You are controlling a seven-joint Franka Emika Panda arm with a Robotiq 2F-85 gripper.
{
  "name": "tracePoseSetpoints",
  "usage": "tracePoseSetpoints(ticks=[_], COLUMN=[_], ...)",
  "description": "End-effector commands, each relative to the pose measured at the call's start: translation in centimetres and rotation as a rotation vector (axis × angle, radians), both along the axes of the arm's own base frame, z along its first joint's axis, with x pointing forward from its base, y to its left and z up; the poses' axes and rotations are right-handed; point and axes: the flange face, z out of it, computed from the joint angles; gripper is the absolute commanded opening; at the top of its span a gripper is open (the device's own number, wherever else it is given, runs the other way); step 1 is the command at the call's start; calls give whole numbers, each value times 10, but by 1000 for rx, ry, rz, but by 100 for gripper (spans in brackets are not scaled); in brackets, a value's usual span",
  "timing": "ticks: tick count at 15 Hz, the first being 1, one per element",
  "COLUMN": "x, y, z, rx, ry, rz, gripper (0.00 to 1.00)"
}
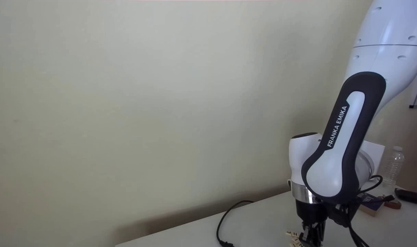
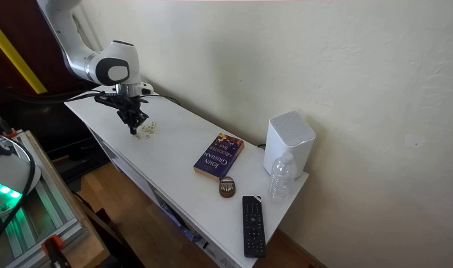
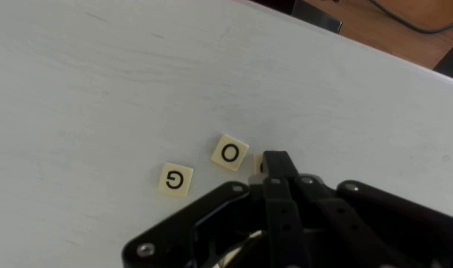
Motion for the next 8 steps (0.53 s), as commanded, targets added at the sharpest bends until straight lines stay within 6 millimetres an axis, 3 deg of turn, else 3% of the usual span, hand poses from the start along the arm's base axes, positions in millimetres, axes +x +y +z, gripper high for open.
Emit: tracePoseSetpoints(ticks=[1, 8], x=[4, 11], y=[1, -2], z=[-9, -18], rx=[-8, -8], ry=[45, 51], rz=[30, -34], gripper=[0, 0])
